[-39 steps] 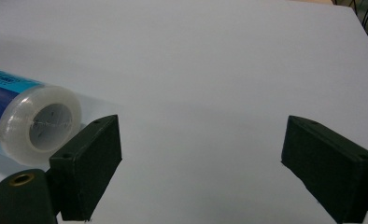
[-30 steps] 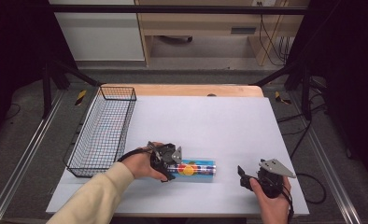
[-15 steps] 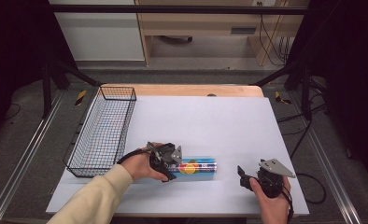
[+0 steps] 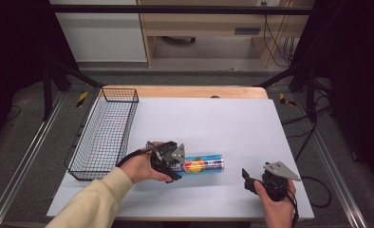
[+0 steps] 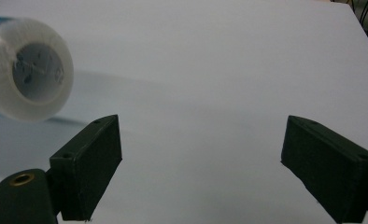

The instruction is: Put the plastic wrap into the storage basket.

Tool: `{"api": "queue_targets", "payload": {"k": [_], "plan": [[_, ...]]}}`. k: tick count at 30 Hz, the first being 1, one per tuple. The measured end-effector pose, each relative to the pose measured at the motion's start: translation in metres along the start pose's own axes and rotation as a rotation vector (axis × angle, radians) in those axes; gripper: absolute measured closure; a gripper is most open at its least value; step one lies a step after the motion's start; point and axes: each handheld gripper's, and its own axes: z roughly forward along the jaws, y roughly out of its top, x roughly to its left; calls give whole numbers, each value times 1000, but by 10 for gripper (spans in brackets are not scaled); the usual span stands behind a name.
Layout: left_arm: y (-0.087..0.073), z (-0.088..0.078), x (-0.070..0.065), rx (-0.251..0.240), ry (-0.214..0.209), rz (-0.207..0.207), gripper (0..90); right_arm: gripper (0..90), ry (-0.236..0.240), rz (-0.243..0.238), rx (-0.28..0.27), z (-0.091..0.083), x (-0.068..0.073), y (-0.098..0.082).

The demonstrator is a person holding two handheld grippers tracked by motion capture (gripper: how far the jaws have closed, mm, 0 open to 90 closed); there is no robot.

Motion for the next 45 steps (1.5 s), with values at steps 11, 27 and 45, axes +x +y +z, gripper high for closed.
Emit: {"api": "queue_targets", "payload": {"k": [11, 27, 45], "plan": [[4, -20, 8, -116, 33, -70, 319, 119, -9, 18, -22, -2, 0, 0], [4, -50, 10, -220, 105, -132, 321, 116, 24, 33, -54, -2, 1, 1], [0, -105, 1, -228, 234, -219, 322, 106, 12, 42, -75, -6, 2, 3]]}}
